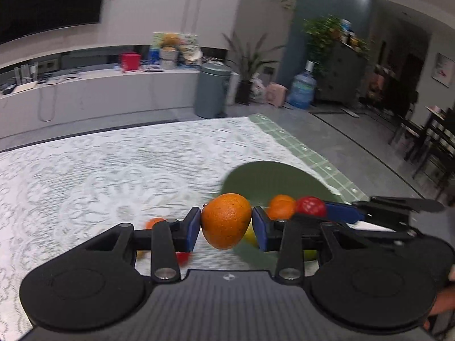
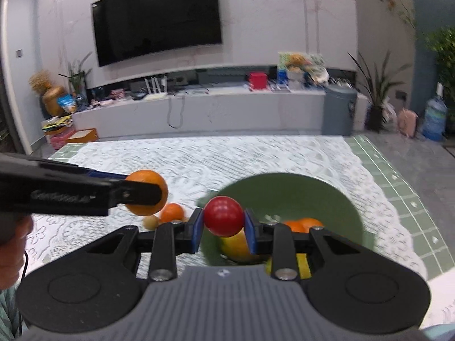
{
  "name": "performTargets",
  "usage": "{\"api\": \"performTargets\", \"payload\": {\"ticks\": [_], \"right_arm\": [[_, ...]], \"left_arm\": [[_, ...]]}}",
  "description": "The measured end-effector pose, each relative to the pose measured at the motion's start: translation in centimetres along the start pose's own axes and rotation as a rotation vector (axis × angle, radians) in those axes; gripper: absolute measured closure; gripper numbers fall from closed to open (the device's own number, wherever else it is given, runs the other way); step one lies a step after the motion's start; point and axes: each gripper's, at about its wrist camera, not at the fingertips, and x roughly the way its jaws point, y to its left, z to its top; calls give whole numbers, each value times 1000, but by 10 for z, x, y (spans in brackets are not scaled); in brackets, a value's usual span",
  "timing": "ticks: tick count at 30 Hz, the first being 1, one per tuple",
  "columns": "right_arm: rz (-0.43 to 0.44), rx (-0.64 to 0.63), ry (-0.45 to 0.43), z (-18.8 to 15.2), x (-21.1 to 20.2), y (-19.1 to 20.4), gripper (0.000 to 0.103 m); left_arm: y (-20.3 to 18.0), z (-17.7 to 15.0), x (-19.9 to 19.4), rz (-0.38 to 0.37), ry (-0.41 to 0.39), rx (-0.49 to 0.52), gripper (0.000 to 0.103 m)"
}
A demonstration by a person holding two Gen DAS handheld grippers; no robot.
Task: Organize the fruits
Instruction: 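Carry the orange in the left gripper while the right gripper carries the tomato to the colander, then lower the orange into the colander and open the left gripper while the right gripper releases the tomato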
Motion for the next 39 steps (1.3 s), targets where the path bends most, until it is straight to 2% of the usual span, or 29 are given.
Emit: {"api": "performTargets", "payload": {"ticks": [6, 13, 22, 29, 32, 39], "right_arm": [[-46, 36, 79, 6, -3, -41, 75], [-70, -31, 147, 13, 1, -64, 75], [-37, 53, 177, 12, 15, -93, 75], [15, 92, 222, 14, 32, -100, 75], [28, 92, 246, 12, 37, -99, 75], [-8, 50, 268, 11, 47, -92, 75]], "left_arm": [[-35, 8, 26, -65, 90, 83, 59], [-61, 10, 57, -114, 203, 156, 59], [-73, 9, 88, -102, 300, 210, 59], [-71, 8, 105, -79, 343, 198, 59], [-71, 5, 112, -71, 392, 212, 59], [-62, -1, 124, -46, 456, 184, 59]]}}
